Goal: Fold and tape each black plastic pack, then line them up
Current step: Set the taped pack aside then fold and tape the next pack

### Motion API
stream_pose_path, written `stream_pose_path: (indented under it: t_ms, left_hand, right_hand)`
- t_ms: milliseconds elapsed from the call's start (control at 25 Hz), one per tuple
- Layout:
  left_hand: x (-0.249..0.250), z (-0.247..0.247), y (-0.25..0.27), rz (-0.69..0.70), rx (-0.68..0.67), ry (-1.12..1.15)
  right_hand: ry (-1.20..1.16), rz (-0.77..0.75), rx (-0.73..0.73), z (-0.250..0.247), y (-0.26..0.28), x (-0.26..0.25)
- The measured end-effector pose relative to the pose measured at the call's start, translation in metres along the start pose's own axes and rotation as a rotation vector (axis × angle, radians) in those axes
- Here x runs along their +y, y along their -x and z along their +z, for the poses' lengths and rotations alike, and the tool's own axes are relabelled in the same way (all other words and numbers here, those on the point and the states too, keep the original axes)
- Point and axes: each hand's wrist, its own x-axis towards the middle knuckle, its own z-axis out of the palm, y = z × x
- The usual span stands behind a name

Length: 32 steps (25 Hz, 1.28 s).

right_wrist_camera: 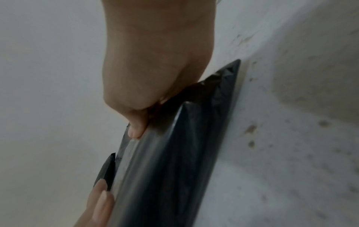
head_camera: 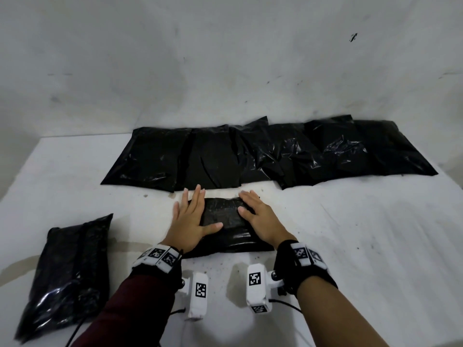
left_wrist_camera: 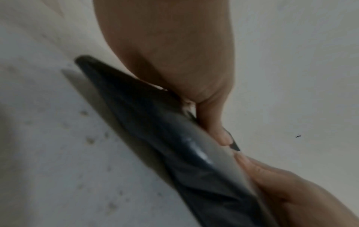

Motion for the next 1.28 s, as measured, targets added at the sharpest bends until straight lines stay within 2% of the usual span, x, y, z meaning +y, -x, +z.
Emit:
stream_pose_path:
  t_ms: [80, 120, 240, 360, 400, 520, 600, 680, 800, 920, 960, 1040, 1120, 1200, 1280]
  left_hand:
    - [0.006, -0.006, 0.007, -0.057, 0.131, -0.171]
    - [0.012, -0.007, 0.013, -0.095, 0.184, -0.233]
    - [0.034, 0.002, 0.026, -0.212, 0.223, -0.186]
    - [0.047, 0.012, 0.028, -0.300, 0.267, 0.038]
    - [0.047, 0.017, 0.027, -0.310, 0.268, 0.078]
    - [0.044, 0.032, 0.027, -0.302, 0.299, 0.022]
    - [0.040, 0.034, 0.025, -0.300, 0.319, 0.007]
    - [0.039, 0.034, 0.025, -0.298, 0.259, 0.019]
    - [0.034, 0.030, 0.024, -0.237, 0.237, 0.027]
    - [0.021, 0.023, 0.027, -0.114, 0.149, 0.184]
    - [0.016, 0.019, 0.028, -0.074, 0.100, 0.238]
    - [0.007, 0.007, 0.029, -0.022, -0.033, 0.251]
    - [0.001, 0.000, 0.031, 0.015, -0.144, 0.113]
    - [0.001, -0.006, 0.031, 0.025, -0.185, 0.009]
    - [0.003, -0.015, 0.031, 0.005, -0.153, -0.130]
  right_hand:
    - [0.229, 0.027, 0.116, -0.005, 0.009, -0.006]
    - [0.349, 0.023, 0.114, -0.008, 0.014, -0.008]
    - [0.600, 0.064, -0.016, -0.012, 0.023, -0.022]
    - [0.429, 0.022, 0.152, 0.003, 0.018, -0.038]
    - [0.349, -0.025, 0.144, 0.013, 0.015, -0.041]
    - [0.380, -0.102, -0.104, 0.042, 0.008, -0.033]
    - [0.406, -0.074, -0.148, 0.048, 0.001, -0.027]
    - [0.367, -0.051, -0.140, 0.047, 0.001, -0.025]
    - [0.285, -0.051, -0.075, 0.049, -0.002, -0.023]
    - [0.170, 0.016, 0.000, 0.051, -0.002, -0.020]
    - [0.153, -0.010, 0.009, 0.050, -0.002, -0.020]
    - [0.238, -0.108, -0.041, 0.046, 0.000, -0.024]
    - [0.420, -0.190, -0.134, 0.041, 0.002, -0.028]
    - [0.573, -0.243, -0.160, 0.030, 0.002, -0.030]
    - [0.631, -0.212, -0.113, 0.018, 0.004, -0.030]
